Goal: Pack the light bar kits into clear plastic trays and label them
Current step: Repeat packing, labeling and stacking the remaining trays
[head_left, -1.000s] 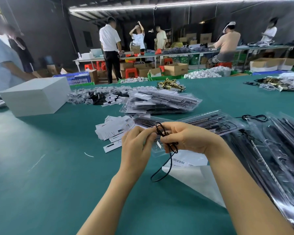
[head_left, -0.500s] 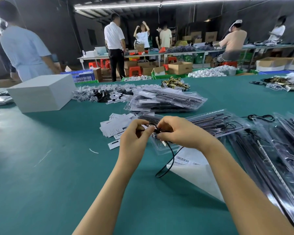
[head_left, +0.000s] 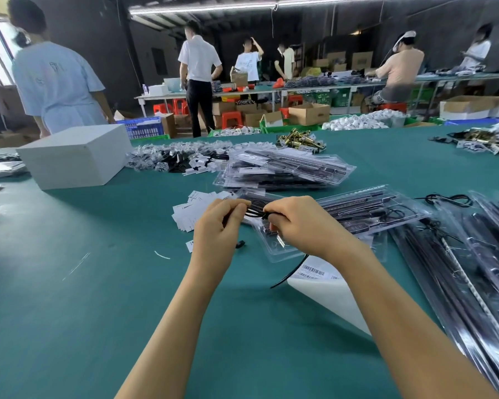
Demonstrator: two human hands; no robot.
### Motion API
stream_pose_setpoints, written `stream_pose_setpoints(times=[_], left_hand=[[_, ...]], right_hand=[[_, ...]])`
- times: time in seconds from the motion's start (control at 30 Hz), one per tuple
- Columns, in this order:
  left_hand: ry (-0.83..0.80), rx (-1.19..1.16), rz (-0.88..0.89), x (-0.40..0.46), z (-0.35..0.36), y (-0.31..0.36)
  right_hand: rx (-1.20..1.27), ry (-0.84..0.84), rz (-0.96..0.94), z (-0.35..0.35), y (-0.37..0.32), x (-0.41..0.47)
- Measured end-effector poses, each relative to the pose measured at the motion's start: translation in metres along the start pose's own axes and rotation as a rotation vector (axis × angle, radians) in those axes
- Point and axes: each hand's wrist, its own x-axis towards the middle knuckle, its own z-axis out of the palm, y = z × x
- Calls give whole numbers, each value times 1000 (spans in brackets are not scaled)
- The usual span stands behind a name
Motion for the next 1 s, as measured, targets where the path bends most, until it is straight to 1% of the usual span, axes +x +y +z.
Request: stream_pose_setpoints(times=[0.1,0.17,0.3,0.33,0.4,0.5,0.57,0.63,0.7,0.77,0.83,1.0], left_hand=[[-33,5,-7,2,-5,-2],[-66,20,1,2,-8,-4],[-98,94,31,3,-10,-4],[-92,105,17,3,-10,-4],[-77,73,-62,3,-8,-2],[-34,-152,-270,4,-3,6],[-29,-396,-434,6,-3,11],[-88,-672,-575,7,-6,14],[-199,-834,-668,7,-12,14],[-294,-879,-691,6,-16,13],[-326,-880,-688,6,-18,13],[-199,-1036,-759,7,-8,15]], right_hand=[[129,3,26,-5,7,-2],[248,-4,75,-6,11,-2],[640,5,218,-2,19,-1],[708,-5,242,-1,20,0],[753,-60,266,2,22,0],[724,-165,258,5,22,1],[778,-201,268,5,23,1],[943,-201,310,4,25,1],[1150,-193,362,2,29,1],[1275,-201,374,1,32,0],[1309,-217,370,1,32,-1],[1289,-232,352,7,24,1]])
